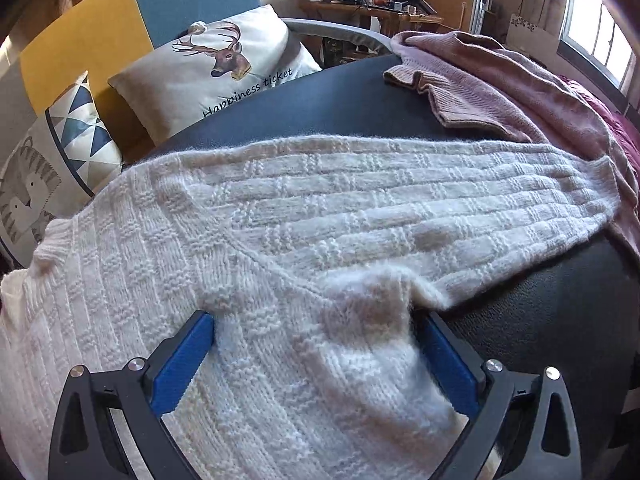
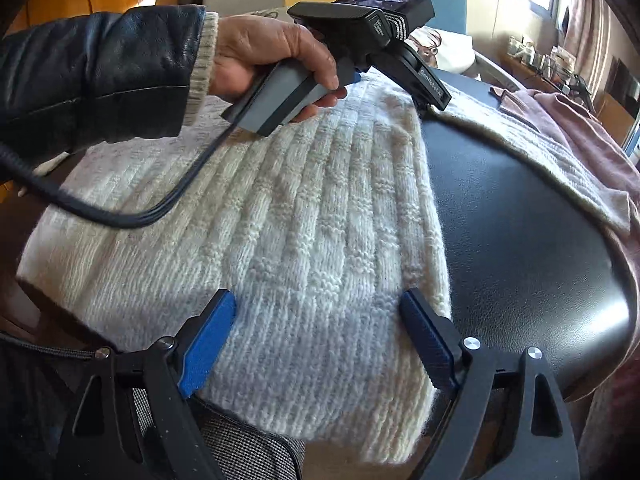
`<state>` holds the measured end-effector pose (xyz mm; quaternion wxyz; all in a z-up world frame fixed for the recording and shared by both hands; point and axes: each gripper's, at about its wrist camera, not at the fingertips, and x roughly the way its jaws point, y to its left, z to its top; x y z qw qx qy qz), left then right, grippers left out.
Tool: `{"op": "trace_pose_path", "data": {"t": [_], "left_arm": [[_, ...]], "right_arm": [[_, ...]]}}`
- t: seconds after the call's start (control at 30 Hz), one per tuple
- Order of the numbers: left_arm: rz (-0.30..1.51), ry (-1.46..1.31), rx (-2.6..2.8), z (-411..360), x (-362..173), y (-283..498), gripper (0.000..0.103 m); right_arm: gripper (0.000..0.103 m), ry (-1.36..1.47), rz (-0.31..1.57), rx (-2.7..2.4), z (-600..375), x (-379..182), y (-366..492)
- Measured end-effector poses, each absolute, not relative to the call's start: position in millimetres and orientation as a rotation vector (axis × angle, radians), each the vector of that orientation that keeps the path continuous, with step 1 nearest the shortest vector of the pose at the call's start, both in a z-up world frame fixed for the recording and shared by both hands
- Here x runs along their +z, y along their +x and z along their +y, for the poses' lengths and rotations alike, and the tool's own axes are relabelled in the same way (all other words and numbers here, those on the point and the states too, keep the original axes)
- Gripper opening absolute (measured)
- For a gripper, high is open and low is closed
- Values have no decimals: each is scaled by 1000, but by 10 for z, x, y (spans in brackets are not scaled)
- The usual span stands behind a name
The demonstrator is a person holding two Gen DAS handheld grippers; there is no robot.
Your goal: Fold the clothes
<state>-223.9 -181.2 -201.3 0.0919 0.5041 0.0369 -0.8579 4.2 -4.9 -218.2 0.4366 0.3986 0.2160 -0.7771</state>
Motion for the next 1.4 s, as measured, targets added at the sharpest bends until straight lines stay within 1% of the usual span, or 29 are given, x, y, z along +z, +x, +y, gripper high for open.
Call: {"op": "trace_pose_path", "data": {"t": [0.13,0.3,0.47,0.53,0.7,0.77,0.9,1.03,1.13,1.27,1.4], "left_arm": [[117,1486,-2545,-1859,-2019,-2346,103],[139,1521,-2568,-1846,-1956,-2300,102],[331,1546,-2643,-1813,-1758,-1972,102],[344,1554,-2685,-1719,-1684,-1795,102],[319,1623,-2750,-1381,-1639,-1424,102],[260,1687,-2729,-1205,-1739,-1374,102],[127,1670,-2698,-1103,-1891,-1447,102],[115,1643,-2685,-1118,-1924,-1610,102],[164,1635,-2681,-1156,-1912,-1664,102],[298,1648,-2700,-1246,-1805,-1508,101],[338,1615,-2708,-1361,-1616,-1153,101]], "right_arm": [[87,957,538,-1934,-27,-2207,40],[87,1010,535,-1935,49,-2078,133],[87,1034,448,-1967,133,-2030,47],[87,1026,444,-1969,141,-2022,71],[87,1006,469,-1941,106,-2040,168],[87,1001,494,-1943,116,-2069,206],[87,984,536,-1949,157,-2116,278],[89,980,543,-1950,171,-2131,289],[89,987,543,-1947,169,-2131,287],[89,1020,531,-1933,147,-2087,227],[89,1029,418,-1945,148,-1950,155]]}}
